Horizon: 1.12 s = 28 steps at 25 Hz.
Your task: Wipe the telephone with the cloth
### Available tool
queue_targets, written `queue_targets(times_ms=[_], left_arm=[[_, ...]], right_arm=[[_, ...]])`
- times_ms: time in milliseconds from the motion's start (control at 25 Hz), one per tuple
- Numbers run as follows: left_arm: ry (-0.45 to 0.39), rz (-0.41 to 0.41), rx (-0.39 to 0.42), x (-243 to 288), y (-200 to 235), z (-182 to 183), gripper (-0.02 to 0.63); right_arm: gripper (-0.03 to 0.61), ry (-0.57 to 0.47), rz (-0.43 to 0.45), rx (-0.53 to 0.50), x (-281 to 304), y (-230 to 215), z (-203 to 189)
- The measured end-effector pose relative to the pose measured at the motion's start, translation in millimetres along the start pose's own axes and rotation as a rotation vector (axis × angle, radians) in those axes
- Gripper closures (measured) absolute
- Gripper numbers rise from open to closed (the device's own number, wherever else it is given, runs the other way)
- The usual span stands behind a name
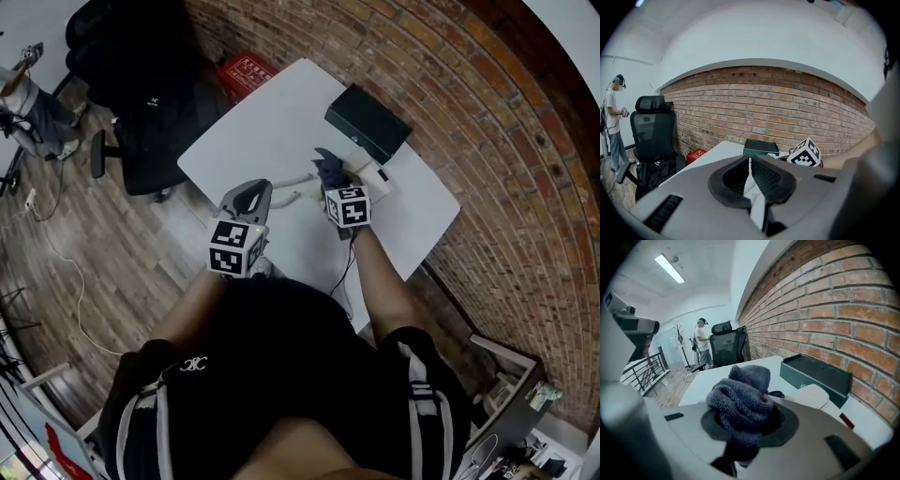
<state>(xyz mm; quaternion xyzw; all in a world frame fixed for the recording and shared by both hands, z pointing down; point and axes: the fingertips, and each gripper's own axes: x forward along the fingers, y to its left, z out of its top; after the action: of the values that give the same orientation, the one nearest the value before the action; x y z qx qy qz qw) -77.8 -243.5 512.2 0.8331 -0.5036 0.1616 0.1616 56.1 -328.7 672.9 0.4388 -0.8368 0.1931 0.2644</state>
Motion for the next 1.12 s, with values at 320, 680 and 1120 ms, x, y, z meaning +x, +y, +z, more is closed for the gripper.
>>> queue_targets(times_ms=[320, 680, 1120], left_arm=[[-0.003, 0.025, -0.013, -6, 11, -3, 0.598], [0.007, 0.034, -0.021, -12, 15, -8, 0.598], [0.024, 0.04, -0.013, -11, 13, -13, 0.598]], right_arm=[[0.504, 0.111, 0.096, -0.107, 15, 58, -35], [0.502, 0.174, 0.109, -0.275, 16, 81, -57], [0.489, 0.002, -0.042, -0.106, 2, -2, -1]])
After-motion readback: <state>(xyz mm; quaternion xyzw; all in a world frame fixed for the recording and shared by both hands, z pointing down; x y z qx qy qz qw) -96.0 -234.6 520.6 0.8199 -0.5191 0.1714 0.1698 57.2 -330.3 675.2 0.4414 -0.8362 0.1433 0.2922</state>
